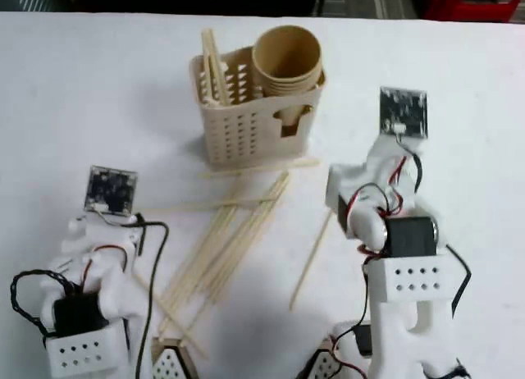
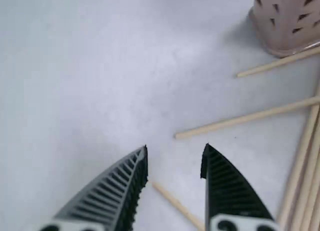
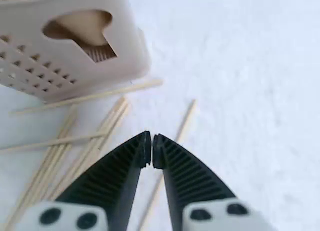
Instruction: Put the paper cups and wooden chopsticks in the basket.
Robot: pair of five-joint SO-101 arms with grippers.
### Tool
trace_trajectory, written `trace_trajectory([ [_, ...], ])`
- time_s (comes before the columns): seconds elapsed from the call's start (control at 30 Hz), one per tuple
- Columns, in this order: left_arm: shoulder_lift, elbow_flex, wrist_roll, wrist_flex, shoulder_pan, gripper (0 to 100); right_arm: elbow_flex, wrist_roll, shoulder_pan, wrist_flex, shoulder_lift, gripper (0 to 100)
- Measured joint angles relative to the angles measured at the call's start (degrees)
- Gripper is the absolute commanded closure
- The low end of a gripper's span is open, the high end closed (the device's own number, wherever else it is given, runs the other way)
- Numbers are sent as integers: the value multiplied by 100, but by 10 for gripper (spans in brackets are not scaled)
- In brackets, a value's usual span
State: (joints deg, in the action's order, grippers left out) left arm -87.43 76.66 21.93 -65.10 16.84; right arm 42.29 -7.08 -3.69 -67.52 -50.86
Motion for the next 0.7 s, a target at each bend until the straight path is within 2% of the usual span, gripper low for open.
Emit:
trace_trajectory([
  [0.2, 44, -1037, 378, -888, -475, 814, 1002, 0, 554, 369, -88, 981],
  [0.33, 1020, -1855, 712, -1442, -941, 749, 1591, 0, 730, 993, -88, 981],
  [0.47, 2391, -2541, 730, -1908, -1468, 749, 2048, 0, 756, 1538, -88, 981],
  [0.57, 3402, -2752, 730, -1899, -1820, 749, 2295, 0, 738, 1811, -88, 981],
  [0.7, 4527, -2760, 730, -1503, -2171, 750, 2391, 0, 730, 1934, -88, 981],
])
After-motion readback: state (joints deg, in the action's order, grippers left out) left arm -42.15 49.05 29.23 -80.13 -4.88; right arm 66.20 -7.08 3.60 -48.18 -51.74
